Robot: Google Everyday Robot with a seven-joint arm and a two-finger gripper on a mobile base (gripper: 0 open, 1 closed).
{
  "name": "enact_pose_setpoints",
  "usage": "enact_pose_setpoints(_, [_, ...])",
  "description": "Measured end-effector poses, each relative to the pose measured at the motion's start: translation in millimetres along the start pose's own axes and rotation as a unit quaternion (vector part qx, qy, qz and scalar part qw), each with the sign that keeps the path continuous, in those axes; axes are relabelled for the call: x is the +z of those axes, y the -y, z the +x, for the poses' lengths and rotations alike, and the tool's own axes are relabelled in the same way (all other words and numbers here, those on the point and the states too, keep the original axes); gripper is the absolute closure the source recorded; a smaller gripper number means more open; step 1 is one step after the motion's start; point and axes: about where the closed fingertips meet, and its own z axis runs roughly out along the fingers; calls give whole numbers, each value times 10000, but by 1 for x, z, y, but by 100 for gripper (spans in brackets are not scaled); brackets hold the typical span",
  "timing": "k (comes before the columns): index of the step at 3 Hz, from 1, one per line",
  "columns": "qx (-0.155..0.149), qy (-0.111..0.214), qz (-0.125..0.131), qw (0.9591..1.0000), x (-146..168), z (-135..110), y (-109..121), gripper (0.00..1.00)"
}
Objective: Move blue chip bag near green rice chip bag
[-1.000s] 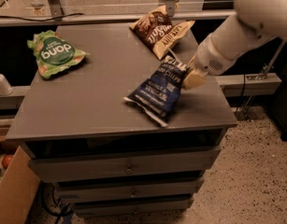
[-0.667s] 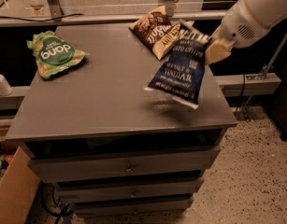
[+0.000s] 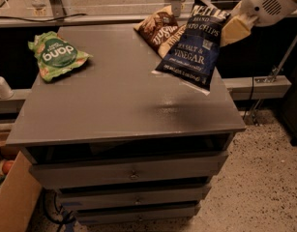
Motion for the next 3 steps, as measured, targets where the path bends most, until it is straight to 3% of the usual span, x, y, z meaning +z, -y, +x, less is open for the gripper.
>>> enact_pose_setpoints(2, [179,397,-15,9990,62,-61,11,100])
enact_pose_setpoints(3, [304,445,-98,9985,96,-84,10,100])
